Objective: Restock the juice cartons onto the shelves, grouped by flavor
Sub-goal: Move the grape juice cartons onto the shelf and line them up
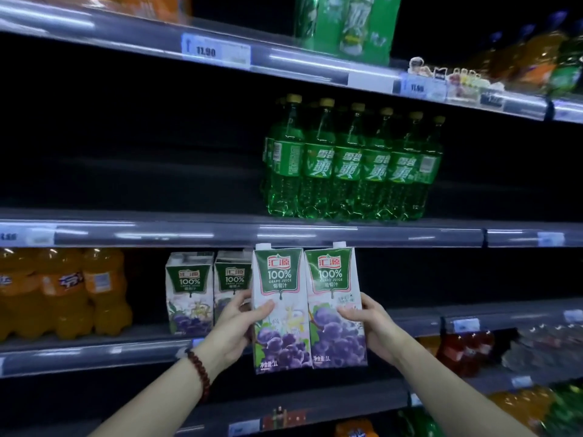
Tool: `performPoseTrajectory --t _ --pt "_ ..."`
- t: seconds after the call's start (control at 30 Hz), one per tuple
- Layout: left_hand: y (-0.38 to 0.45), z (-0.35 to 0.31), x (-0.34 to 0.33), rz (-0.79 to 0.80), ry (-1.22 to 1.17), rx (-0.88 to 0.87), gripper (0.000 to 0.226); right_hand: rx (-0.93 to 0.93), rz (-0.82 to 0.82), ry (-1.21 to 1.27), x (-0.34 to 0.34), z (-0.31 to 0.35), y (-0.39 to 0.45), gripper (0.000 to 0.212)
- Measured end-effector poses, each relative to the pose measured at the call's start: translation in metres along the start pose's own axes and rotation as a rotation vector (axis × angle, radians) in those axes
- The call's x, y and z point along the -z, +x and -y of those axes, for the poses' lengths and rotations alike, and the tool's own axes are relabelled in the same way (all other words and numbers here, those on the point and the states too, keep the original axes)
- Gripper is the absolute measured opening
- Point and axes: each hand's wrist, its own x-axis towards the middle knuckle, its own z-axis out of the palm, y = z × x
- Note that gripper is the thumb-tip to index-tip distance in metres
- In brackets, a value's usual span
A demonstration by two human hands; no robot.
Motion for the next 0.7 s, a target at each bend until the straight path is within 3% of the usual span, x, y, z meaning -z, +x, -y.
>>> performPoseTrajectory --t 0.4,0.7 --pt "0.025 0.047 -0.023 0.038 0.029 0.0 0.051 -0.009 -0.01 -0.037 0.054 -0.023 0.016 0.064" --pt "0.092 0.068 -0.041 -0.047 0.006 -0.114 0.056 0.099 -0.081 -0.027 0.09 -0.028 0.072 0.065"
